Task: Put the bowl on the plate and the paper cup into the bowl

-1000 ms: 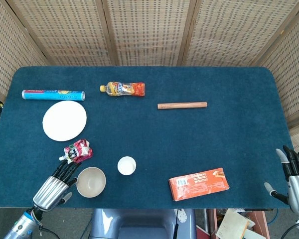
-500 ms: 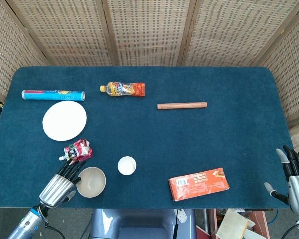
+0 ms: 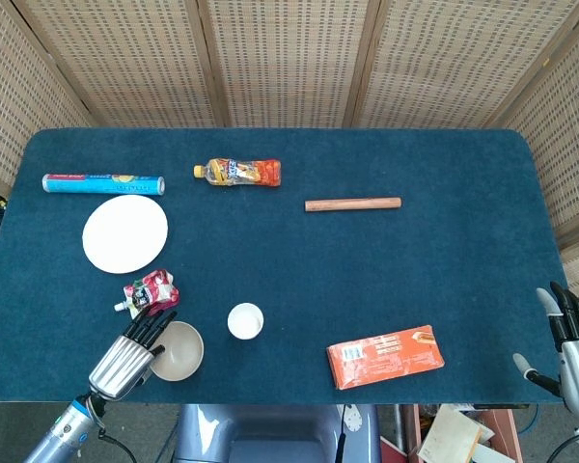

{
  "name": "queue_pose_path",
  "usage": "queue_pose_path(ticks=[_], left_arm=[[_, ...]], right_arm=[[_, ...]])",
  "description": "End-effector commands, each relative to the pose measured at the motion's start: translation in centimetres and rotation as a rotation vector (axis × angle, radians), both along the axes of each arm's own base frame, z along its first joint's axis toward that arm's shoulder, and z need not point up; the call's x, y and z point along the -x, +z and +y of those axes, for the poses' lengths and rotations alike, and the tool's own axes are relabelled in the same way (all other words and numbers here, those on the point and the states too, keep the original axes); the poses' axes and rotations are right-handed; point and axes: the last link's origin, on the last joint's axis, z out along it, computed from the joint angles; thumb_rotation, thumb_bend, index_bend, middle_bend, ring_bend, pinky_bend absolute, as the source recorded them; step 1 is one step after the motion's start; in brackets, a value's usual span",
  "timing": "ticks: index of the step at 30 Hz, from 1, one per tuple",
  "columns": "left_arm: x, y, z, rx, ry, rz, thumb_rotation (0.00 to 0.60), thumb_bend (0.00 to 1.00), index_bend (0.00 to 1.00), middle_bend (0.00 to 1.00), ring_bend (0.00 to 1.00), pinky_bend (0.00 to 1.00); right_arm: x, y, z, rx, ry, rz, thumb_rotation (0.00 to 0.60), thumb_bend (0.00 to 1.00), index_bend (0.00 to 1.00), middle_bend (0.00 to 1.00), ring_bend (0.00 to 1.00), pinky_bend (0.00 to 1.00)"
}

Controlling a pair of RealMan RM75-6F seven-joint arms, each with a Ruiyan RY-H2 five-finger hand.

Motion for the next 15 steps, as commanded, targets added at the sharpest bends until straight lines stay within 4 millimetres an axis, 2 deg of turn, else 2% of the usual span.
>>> queue_pose_path(ticks=[1, 4, 15], left_arm=[[0.0, 0.1, 0.1, -0.007, 0.0, -0.006, 0.6, 0.32, 0.66, 0.0, 0.0, 0.0], [0.0, 0.5, 0.2, -0.019, -0.003, -0.011, 0.6, 0.32, 0.66, 0.0, 0.0, 0.0], [0.3, 4.8, 2.9, -0.135, 0.05, -0.061, 0.6, 0.32, 0.66, 0.0, 0.0, 0.0]], right_arm=[[0.0, 0.0, 0.0, -0.002, 0.001, -0.001, 0.6, 0.17, 0.0, 0.0, 0.0, 0.0], [0.0, 0.0, 0.0, -0.003, 0.002, -0.002, 0.6, 0.17, 0.0, 0.0, 0.0, 0.0], [0.0, 0.0, 0.0, -0.009, 0.002, -0.007, 0.6, 0.17, 0.0, 0.0, 0.0, 0.0]])
